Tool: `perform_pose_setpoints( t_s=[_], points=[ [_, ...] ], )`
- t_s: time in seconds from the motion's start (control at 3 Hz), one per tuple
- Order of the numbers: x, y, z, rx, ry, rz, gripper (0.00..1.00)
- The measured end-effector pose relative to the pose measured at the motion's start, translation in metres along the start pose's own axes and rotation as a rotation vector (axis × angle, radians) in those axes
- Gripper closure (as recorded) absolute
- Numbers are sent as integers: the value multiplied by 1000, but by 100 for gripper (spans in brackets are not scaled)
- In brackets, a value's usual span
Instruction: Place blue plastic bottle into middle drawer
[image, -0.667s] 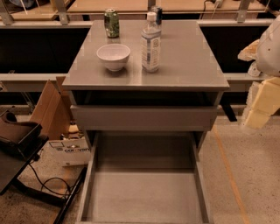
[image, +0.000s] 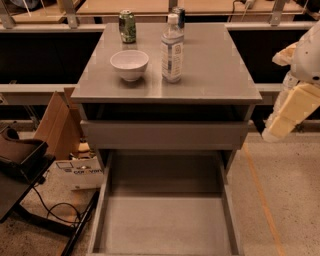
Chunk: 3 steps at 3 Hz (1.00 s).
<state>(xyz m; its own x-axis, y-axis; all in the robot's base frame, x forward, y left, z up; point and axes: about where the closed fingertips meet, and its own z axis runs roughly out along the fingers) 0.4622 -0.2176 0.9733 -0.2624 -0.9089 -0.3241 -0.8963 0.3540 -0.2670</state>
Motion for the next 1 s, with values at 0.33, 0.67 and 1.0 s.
perform_pose_setpoints(
  t_s=[0.33, 0.67, 1.0],
  points=[
    [-17, -46, 13, 64, -145, 70, 0],
    [-39, -92, 15, 145, -312, 123, 0],
    [-65, -131, 19, 210, -498, 163, 0]
  ],
)
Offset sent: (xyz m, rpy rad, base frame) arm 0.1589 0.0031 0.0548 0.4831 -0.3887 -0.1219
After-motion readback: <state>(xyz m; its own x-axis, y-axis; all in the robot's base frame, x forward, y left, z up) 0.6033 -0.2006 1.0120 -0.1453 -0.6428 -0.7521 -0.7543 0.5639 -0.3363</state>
